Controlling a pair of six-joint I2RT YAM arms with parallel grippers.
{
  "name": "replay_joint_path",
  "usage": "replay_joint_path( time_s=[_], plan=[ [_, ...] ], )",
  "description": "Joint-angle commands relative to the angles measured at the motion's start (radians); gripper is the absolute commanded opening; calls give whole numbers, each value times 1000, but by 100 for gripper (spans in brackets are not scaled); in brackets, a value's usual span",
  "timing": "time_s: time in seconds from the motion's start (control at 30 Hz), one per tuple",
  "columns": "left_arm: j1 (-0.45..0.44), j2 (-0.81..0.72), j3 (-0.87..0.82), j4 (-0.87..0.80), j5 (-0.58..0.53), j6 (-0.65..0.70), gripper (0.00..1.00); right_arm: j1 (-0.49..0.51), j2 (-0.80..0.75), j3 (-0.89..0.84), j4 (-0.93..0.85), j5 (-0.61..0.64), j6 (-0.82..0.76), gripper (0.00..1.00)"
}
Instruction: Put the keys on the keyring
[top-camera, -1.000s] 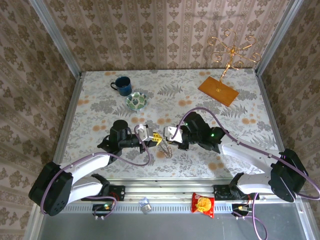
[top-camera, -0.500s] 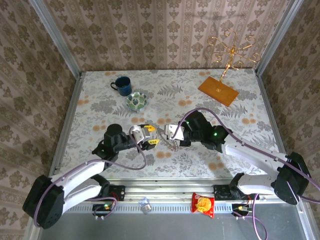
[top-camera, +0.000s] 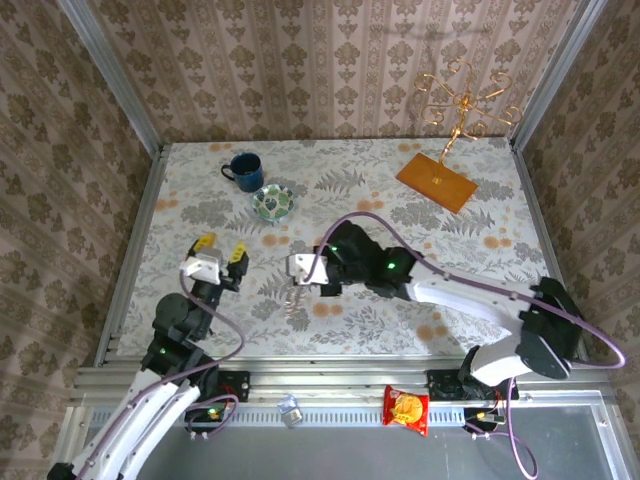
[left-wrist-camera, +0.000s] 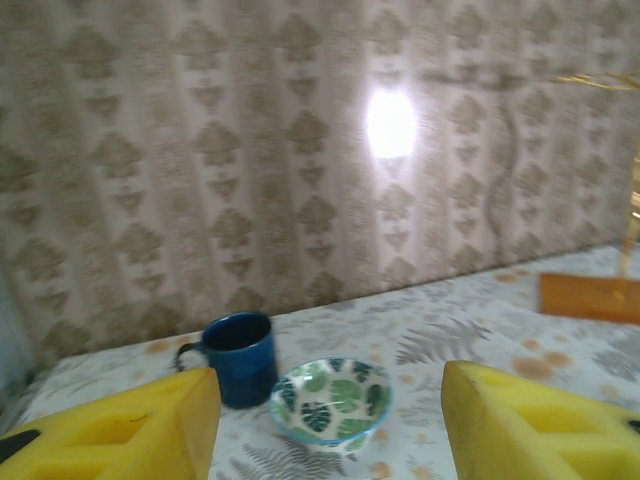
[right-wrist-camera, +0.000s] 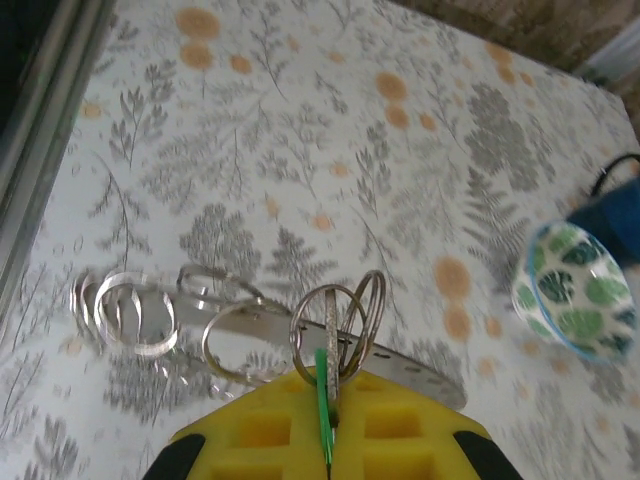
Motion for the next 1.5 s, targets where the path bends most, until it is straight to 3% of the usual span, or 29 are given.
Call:
replay_joint_path(
  time_s=[0.0, 0.2, 0.37, 0.57, 0.9, 1.13, 1.47],
  plan=[
    [20, -51, 10, -174, -154, -112, 62, 15, 103, 88, 165, -70, 40, 0],
    [37, -11, 45, -233, -182, -151, 64, 3, 264, 193, 249, -124, -3, 0],
    [50, 61, 75, -232, -175, -149, 67, -40, 305, 132, 228, -116, -15, 0],
    [60, 157, 83, -186, -149, -170, 68, -89, 310, 48, 116, 23, -41, 0],
    [70, 207, 87, -161, -124, -161, 69, -177, 189, -79, -179, 177, -169, 0],
    [73, 224, 93, -181, -115, -154, 68, -190, 197, -95, -237, 351, -235, 0],
    [81, 339, 168, -259, -69, -145, 68, -210, 198, -113, -225, 621, -323, 33]
  ],
)
